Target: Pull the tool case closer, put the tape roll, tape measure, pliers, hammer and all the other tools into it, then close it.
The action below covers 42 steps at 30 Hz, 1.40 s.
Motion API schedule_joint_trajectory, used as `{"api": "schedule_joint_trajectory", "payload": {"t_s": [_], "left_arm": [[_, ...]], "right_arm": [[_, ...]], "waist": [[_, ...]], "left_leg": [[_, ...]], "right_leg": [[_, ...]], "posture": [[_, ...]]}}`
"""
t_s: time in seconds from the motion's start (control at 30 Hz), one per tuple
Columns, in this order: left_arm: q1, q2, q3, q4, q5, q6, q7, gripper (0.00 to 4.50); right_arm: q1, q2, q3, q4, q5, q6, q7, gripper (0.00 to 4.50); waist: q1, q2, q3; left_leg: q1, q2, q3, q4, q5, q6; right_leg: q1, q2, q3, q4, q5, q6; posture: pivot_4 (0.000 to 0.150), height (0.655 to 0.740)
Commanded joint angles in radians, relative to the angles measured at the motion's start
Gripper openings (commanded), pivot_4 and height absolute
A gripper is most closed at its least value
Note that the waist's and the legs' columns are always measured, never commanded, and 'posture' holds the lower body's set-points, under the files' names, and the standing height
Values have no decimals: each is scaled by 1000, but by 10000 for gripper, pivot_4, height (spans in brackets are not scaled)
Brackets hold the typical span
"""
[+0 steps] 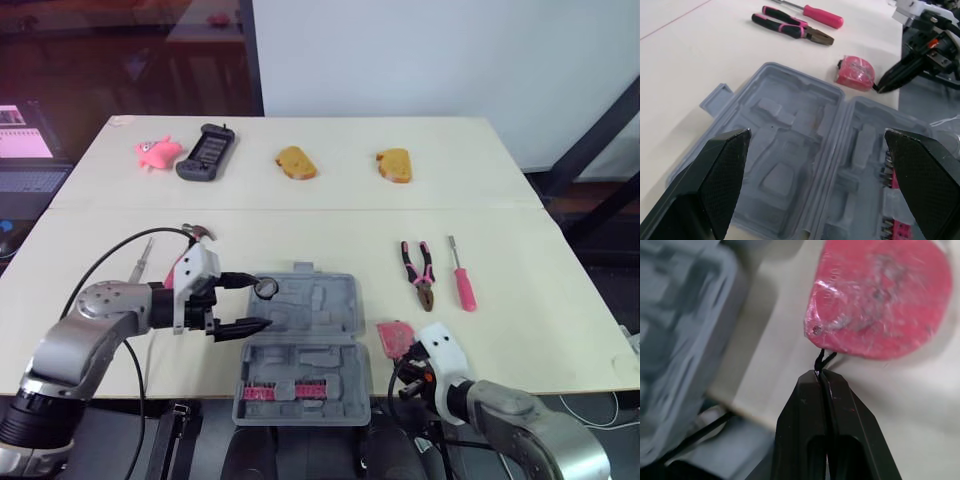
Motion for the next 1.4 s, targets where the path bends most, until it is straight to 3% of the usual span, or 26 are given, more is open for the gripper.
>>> {"api": "schedule_joint_trajectory", "payload": {"t_s": [0.03, 0.3, 0.4, 0.63, 0.73, 0.87, 1.0, 1.2, 1.4], "left_arm": [[-12, 7, 6, -17, 0, -22, -20, 45000], [5, 11, 7, -32, 8, -25, -28, 45000], [10, 13, 11, -31, 9, -29, -27, 45000], [29, 17, 24, -30, 11, -61, -42, 45000], [41, 12, 36, -35, 7, -73, -38, 45000], [50, -12, 75, -42, -29, -70, -7, 45000], [109, -17, 99, -44, 58, -234, -5, 45000], [244, 6, 177, -71, 42, -328, -55, 45000], [324, 30, 250, -89, -17, -346, -122, 45000]], "right_arm": [[23, 5, -10, -39, 40, 45, 7, 261], [5, 4, -16, -24, 59, 42, 7, 261], [-16, -20, -61, -38, 85, 58, 34, 8647], [-33, -210, -222, -103, 247, 152, 221, 44107], [-59, -355, -241, -96, 269, 64, 321, 44667], [-89, -515, -185, -24, 195, -203, 452, 44667], [-153, -648, 2, 136, 5, -581, 618, 44667], [-316, -642, 206, 393, -190, -947, 769, 44667], [-410, -557, 302, 576, -289, -1118, 809, 44667]], "waist": [[0, 0, 0], [0, 0, 0], [0, 0, 0], [2, 0, 0], [1, 0, 0], [0, 0, 1], [-1, 0, 1], [-4, -1, 2], [-2, -1, 3]], "left_leg": [[0, 0, 0, 0, 0, 0], [0, 0, 0, 0, 0, 0], [0, 0, 0, 0, 0, 0], [-1, 0, 0, 0, 0, 0], [-1, 0, 0, 0, 0, 0], [-1, 0, 0, 0, 0, 0], [-1, 0, 0, 0, -1, 1], [0, 0, 0, 0, -1, 1], [0, 0, 0, 0, -1, 1]], "right_leg": [[0, 0, 0, 0, 0, 0], [0, 0, 0, -2, 0, 0], [0, 0, 0, -2, 0, 0], [2, 0, 0, -4, 0, 0], [2, 0, 0, -4, 0, 0], [2, 0, 0, -4, 0, 0], [3, 0, 0, -7, 0, 0], [3, 0, 0, -7, 0, 0], [3, 0, -1, -6, 0, 0]], "posture": [[1500, 7207], [1500, 7207], [1500, 7207], [1500, 7207], [1500, 7207], [1500, 7207], [1500, 7207], [1500, 7207], [1500, 7207]]}}
